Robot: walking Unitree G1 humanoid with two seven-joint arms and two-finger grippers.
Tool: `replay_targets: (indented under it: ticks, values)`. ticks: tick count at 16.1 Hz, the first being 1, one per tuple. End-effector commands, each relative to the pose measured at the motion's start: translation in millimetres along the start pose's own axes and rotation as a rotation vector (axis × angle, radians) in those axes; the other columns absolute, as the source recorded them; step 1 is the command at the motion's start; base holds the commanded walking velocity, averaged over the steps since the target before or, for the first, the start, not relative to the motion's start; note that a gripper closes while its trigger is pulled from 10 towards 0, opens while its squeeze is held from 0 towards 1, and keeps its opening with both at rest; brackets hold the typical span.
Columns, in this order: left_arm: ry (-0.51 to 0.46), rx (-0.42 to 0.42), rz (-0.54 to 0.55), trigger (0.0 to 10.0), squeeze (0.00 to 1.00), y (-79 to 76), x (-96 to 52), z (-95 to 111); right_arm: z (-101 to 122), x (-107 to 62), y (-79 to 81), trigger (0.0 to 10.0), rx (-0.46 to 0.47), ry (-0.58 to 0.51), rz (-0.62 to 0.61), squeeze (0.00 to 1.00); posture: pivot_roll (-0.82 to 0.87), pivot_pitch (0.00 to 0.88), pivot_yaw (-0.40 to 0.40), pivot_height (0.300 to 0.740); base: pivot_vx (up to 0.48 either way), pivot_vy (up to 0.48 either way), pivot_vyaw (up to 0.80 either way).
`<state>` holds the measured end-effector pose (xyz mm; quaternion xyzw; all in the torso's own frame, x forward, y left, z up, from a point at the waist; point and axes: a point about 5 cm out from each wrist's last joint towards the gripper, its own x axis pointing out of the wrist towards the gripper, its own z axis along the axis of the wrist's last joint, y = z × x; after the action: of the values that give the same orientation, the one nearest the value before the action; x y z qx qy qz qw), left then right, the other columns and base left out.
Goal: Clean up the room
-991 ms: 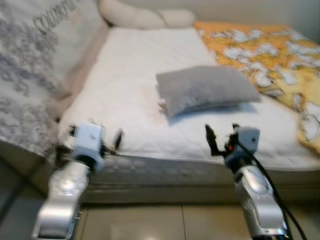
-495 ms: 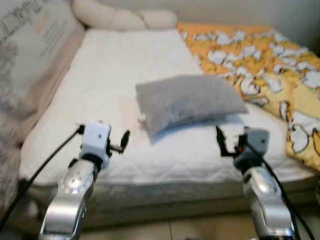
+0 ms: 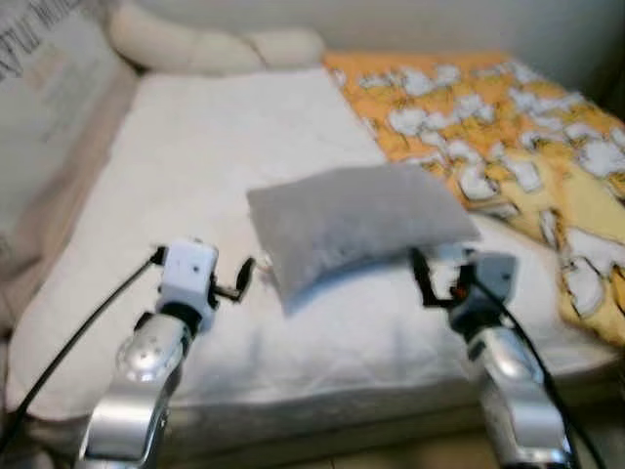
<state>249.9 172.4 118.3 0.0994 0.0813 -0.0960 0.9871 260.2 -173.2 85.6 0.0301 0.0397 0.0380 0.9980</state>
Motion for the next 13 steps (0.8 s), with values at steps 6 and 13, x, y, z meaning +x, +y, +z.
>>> replay_targets:
  ticks: [6, 13]
  values:
    - [-0.001, 0.024, 0.043, 10.0, 0.00, 10.1, -2.6, 2.0, 2.9, 1.4, 8.8, 10.0, 0.040, -0.003, 0.031, 0.00, 0.03, 0.000, -0.029, 0.740, 0.314, 0.000, 0.00]
    - [-0.004, 0.030, 0.040, 10.0, 0.00, 11.0, -2.8, 3.3, 0.1, -0.1, 8.9, 10.0, 0.081, 0.020, 0.023, 0.00, 0.03, 0.000, -0.029, 0.740, 0.000, 0.000, 0.00]
